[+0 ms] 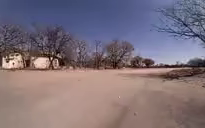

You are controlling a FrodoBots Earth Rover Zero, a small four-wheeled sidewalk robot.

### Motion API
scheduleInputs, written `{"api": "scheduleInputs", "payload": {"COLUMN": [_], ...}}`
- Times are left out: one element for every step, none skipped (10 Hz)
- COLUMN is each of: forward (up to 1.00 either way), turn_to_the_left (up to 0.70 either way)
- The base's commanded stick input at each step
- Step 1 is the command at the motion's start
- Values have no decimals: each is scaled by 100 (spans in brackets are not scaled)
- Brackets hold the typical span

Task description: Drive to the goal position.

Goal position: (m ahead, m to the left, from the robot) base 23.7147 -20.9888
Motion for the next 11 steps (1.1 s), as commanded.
{"api": "scheduleInputs", "payload": {"forward": [100, 100, 100, 100, 100, 100, 100, 100, 100, 100, 100], "turn_to_the_left": [-27, -27, -25, -9, 0, 0, 0, 0, 0, 0, 0]}}
